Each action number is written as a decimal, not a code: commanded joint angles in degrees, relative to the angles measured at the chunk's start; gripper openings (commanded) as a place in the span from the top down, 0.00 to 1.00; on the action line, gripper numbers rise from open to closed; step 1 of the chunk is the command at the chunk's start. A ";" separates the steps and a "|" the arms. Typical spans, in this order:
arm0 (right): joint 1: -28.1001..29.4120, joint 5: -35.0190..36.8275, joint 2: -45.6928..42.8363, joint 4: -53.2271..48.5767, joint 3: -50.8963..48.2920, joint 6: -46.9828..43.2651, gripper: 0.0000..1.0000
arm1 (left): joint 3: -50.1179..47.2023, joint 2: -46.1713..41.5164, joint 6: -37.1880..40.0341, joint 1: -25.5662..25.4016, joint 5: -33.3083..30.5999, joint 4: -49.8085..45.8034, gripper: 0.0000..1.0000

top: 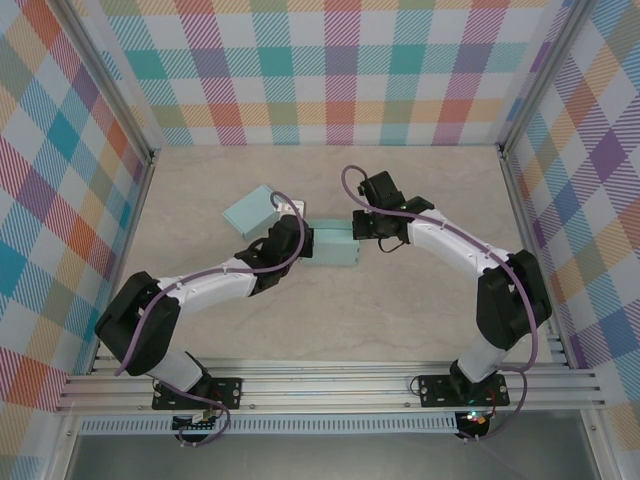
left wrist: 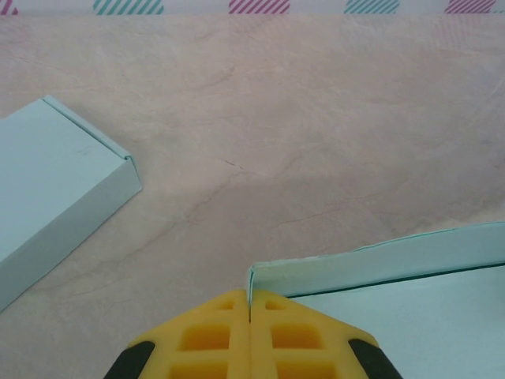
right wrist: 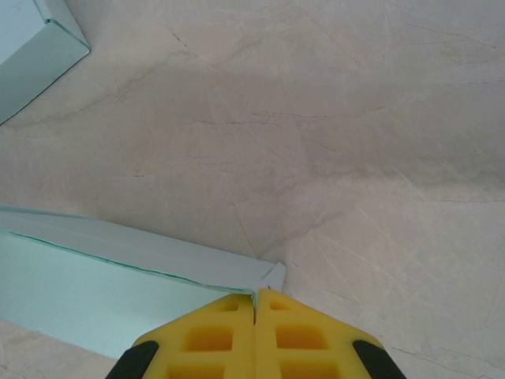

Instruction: Fold the paper box

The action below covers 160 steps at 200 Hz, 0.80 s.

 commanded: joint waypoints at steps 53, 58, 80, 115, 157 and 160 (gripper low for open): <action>1.35 -1.16 0.03 5.32 0.68 1.37 0.91 | 0.78 2.51 -1.00 -3.63 0.90 7.80 1.00; 1.38 -1.12 0.05 5.52 0.73 1.48 0.92 | 0.79 2.64 -1.11 -3.70 0.85 8.07 1.00; 1.46 -1.13 0.38 6.45 0.81 1.94 0.92 | 1.42 3.63 -1.70 -3.76 0.76 8.51 1.00; 1.63 -1.22 1.60 7.14 1.92 2.39 0.92 | 1.79 5.09 -2.52 -3.79 0.24 9.07 1.00; 1.89 -1.28 3.26 7.45 2.83 3.22 0.92 | 1.59 6.36 -3.13 -3.88 -0.21 10.28 1.00; 1.90 -1.24 3.30 7.51 2.88 3.33 0.92 | 1.54 6.43 -3.10 -3.81 -0.21 10.42 1.00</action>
